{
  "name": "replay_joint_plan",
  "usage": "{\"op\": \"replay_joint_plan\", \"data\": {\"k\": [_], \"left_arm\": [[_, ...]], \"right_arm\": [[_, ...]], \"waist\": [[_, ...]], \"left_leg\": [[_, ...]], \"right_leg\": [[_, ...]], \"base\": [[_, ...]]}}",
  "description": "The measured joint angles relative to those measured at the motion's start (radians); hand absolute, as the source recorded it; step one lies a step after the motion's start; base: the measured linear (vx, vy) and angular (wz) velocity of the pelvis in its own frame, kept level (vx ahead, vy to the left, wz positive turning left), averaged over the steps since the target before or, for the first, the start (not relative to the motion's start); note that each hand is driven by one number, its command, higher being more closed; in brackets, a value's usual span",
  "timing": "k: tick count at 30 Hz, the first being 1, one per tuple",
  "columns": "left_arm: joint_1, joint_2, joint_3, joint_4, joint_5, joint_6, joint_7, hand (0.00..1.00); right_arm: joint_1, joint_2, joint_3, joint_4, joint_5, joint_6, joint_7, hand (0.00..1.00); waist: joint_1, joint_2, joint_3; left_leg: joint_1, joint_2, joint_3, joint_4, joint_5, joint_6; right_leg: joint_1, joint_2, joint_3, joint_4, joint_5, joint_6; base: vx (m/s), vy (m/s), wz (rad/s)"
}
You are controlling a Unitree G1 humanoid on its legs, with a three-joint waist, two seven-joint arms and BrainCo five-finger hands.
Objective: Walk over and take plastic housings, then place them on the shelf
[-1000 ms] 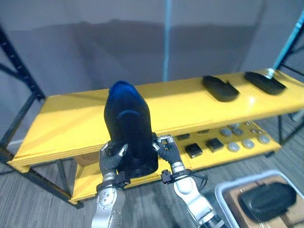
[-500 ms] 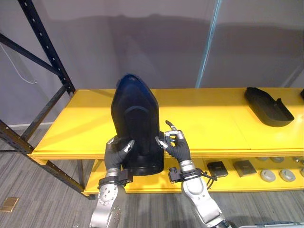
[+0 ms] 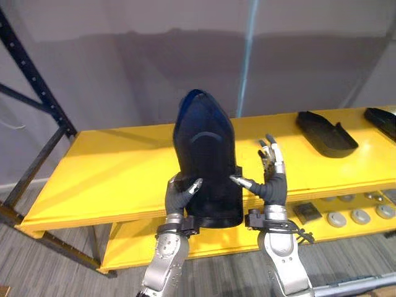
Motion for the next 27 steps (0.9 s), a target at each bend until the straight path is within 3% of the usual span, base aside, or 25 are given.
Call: {"op": "replay_joint_plan", "data": {"k": [3, 5, 7, 15, 20, 27], "left_arm": [[-0.040, -0.003, 0.023, 0.028, 0.002, 0.004, 0.011, 1.00], [-0.043, 0.015, 0.145, 0.054, -0.001, 0.004, 0.037, 1.00], [-0.066, 0.059, 0.247, 0.084, -0.009, 0.006, 0.070, 1.00], [-0.239, 0.133, 0.397, 0.118, -0.008, 0.008, 0.108, 1.00], [-0.347, 0.219, 0.403, 0.236, -0.055, 0.008, 0.103, 1.00], [-0.578, 0.346, 0.412, 0.504, -0.133, 0.030, 0.105, 1.00]], "right_arm": [[0.043, 0.023, -0.110, -0.060, 0.109, -0.009, -0.013, 0.00], [0.088, 0.025, -0.328, -0.087, 0.187, -0.038, -0.046, 0.00], [0.186, -0.018, -0.393, -0.087, 0.210, -0.051, -0.045, 0.00], [0.431, -0.041, -0.351, -0.025, 0.176, -0.029, 0.140, 0.00], [0.467, -0.043, -0.337, 0.001, 0.138, -0.021, 0.185, 0.00], [0.466, -0.066, -0.231, 0.033, 0.100, -0.008, 0.206, 0.00]], "waist": [[-0.018, 0.001, 0.000], [-0.042, 0.003, 0.002], [-0.071, 0.014, 0.013], [-0.119, 0.036, 0.105], [-0.144, 0.052, 0.169], [-0.141, 0.060, 0.233]], "left_leg": [[-0.002, 0.005, 0.026, -0.005, 0.000, 0.000], [-0.008, 0.011, 0.059, -0.007, -0.004, -0.005], [-0.029, 0.015, 0.082, -0.007, -0.006, -0.007], [-0.067, 0.029, 0.170, -0.003, -0.014, -0.019], [-0.078, 0.033, 0.183, 0.001, -0.013, -0.019], [-0.142, 0.037, 0.186, 0.025, -0.010, -0.020]], "right_leg": [[-0.016, 0.009, 0.028, -0.002, 0.005, -0.003], [-0.032, 0.017, 0.060, -0.015, 0.017, -0.007], [-0.060, 0.025, 0.086, -0.024, 0.027, -0.007], [-0.132, 0.047, 0.170, -0.039, 0.067, -0.014], [-0.142, 0.053, 0.188, -0.052, 0.080, -0.018], [-0.198, 0.052, 0.200, -0.054, 0.099, -0.024]], "base": [[0.01, -0.002, -0.30], [0.01, 0.002, -0.40], [0.00, -0.010, -0.38], [-0.02, -0.018, -0.35], [-0.02, -0.021, -0.11], [-0.01, -0.010, -0.01]]}}
